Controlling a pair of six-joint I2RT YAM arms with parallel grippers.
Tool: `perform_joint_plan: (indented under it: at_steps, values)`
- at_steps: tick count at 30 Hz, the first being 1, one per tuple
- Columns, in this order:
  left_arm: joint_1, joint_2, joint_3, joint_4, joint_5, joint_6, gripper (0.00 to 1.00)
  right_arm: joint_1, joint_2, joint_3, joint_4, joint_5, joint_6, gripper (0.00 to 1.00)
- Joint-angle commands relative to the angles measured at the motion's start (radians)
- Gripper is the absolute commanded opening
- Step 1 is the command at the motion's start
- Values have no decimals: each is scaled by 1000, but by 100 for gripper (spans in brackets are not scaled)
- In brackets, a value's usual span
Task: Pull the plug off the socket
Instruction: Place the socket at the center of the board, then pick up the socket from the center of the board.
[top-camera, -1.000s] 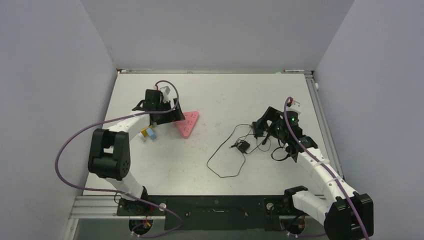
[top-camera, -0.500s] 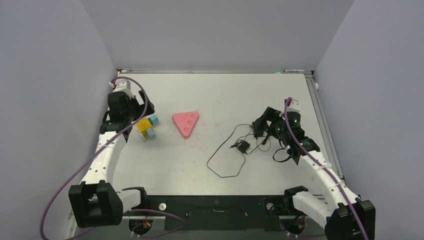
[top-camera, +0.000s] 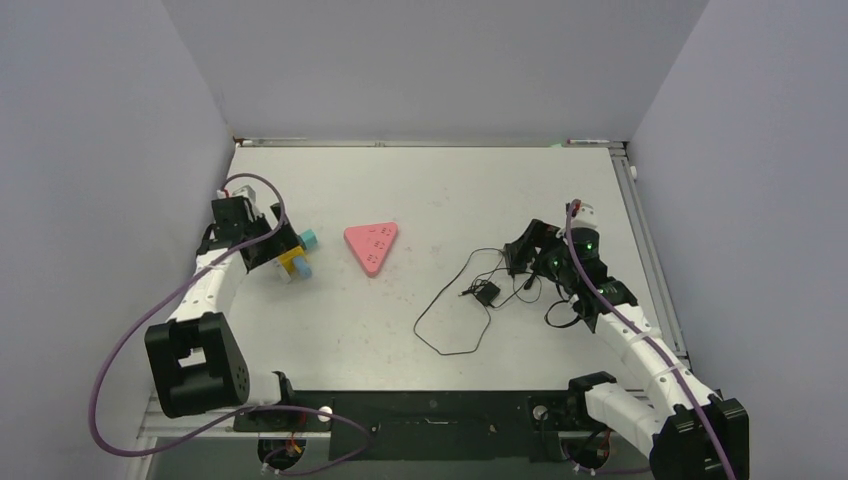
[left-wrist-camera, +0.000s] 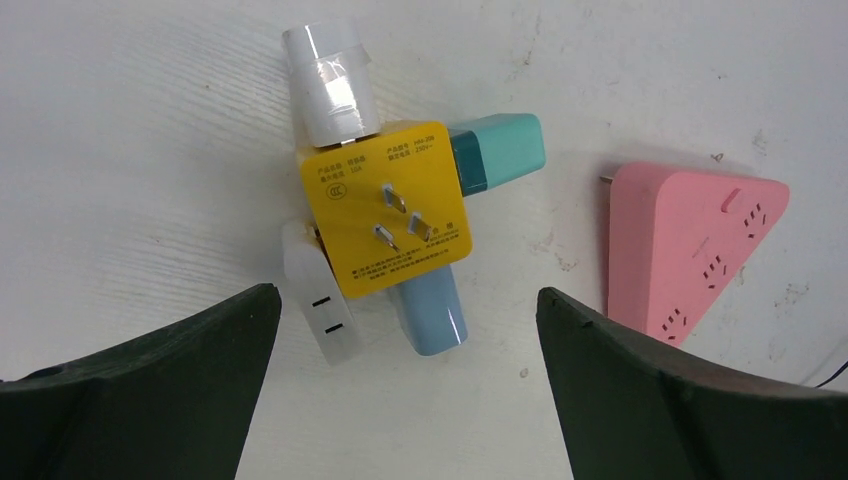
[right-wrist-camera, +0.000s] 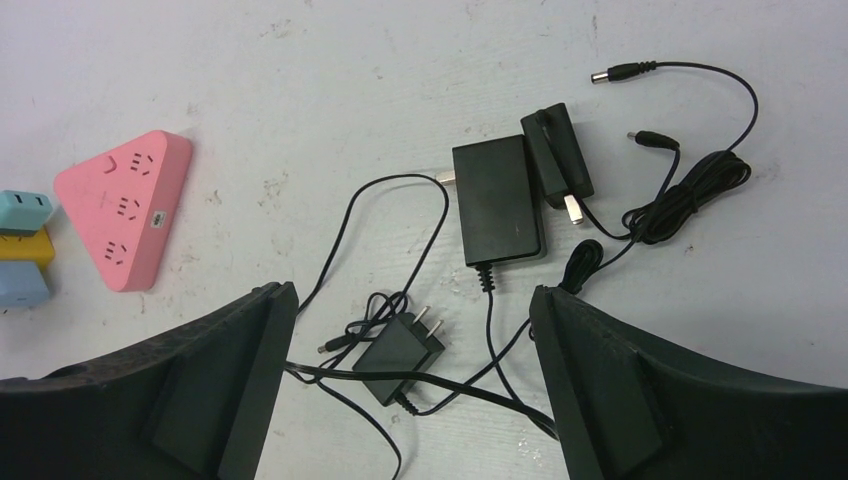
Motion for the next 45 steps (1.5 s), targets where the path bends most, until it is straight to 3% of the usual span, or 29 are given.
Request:
perform_joint_plan:
  at_steps: [1, 3, 7, 19, 31, 45]
  values:
    - [3, 25, 60, 17, 25, 14, 99, 1, 0, -1, 66, -25, 5, 90]
    - [2, 47, 79, 21, 22, 21, 100, 2, 9, 1, 70, -34, 8, 91]
    - [4, 86, 106, 15, 17, 32, 91, 1, 28, 8, 69, -41, 14, 92]
    - [-11, 198, 172, -22, -39, 62, 87, 2, 24, 12, 59, -34, 34, 93]
    - [-36, 284, 220, -55, -59, 93, 74, 2, 37, 0, 67, -39, 53, 95]
    - [-81, 300, 230, -90, -174, 118, 67, 2, 26, -7, 63, -26, 68, 95]
